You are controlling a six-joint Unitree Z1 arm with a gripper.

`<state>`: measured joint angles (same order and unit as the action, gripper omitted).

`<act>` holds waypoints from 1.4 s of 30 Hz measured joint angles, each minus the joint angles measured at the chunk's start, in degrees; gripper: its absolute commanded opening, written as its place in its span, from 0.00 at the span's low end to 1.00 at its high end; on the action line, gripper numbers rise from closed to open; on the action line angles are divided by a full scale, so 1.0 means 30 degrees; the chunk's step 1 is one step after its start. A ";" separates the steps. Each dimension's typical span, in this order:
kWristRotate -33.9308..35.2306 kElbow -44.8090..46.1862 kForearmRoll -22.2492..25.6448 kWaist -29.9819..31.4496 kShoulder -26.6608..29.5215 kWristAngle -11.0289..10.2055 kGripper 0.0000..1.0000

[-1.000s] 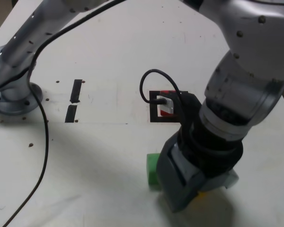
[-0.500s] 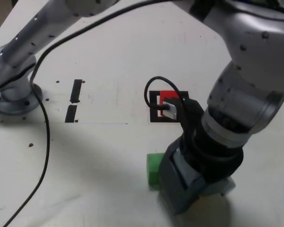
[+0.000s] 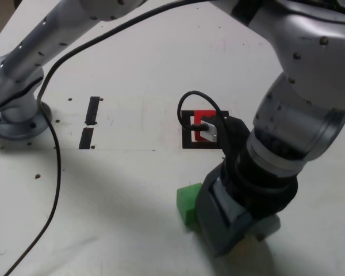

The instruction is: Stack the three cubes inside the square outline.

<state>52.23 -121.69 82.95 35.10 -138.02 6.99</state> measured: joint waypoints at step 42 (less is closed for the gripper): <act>-1.3932 0.7963 -0.0184 -0.7389 0.8211 -0.2678 0.19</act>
<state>10.44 -97.80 82.40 12.93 -113.39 -1.04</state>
